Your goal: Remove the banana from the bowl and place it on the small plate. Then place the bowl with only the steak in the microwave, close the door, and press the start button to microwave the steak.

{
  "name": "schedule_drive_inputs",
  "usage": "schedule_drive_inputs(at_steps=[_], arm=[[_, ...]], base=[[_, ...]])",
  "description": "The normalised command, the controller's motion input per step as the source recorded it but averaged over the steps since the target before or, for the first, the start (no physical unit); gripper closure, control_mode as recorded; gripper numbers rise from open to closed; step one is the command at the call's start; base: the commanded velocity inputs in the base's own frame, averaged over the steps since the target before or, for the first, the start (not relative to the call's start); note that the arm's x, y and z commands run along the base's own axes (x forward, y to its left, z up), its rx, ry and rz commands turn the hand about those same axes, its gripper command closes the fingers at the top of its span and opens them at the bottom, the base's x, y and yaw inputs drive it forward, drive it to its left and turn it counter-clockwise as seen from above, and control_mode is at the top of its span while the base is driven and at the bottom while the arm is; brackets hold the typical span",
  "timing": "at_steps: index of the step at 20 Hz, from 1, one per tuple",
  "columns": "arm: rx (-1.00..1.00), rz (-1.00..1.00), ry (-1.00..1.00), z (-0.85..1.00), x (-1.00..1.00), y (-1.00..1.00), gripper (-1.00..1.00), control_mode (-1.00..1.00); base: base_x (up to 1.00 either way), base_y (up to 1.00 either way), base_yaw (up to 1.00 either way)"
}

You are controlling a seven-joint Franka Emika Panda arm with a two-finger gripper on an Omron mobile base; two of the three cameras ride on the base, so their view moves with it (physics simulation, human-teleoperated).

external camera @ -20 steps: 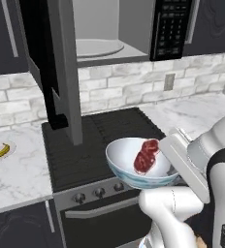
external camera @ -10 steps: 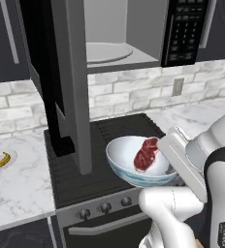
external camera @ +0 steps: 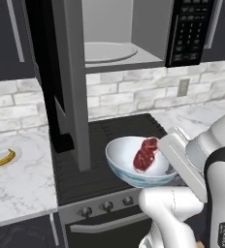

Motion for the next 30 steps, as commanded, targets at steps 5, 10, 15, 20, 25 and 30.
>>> schedule_drive_inputs(at_steps=[5, 10, 15, 20, 25, 30], arm=[[0.03, 0.06, -0.06, 0.00, 0.05, -0.03, 1.00, -1.00], [0.07, 0.07, -0.10, 0.28, 0.40, -0.06, 1.00, -1.00], [0.00, -0.07, -0.09, 0.54, 0.05, 0.00, 1.00, -1.00], [0.00, -0.08, -0.26, 0.33, 0.02, 0.03, 1.00, -1.00], [0.01, -0.10, -0.25, 0.46, 0.08, 0.11, 1.00, -1.00], [0.04, -0.17, -0.02, 0.75, 0.62, 0.00, 1.00, -1.00]], base=[[0.03, -0.08, 0.06], [0.00, 0.00, 0.00], [0.00, 0.00, 0.00], [0.00, 0.00, 0.00], [0.00, 0.00, 0.00], [0.00, 0.00, 0.00]])
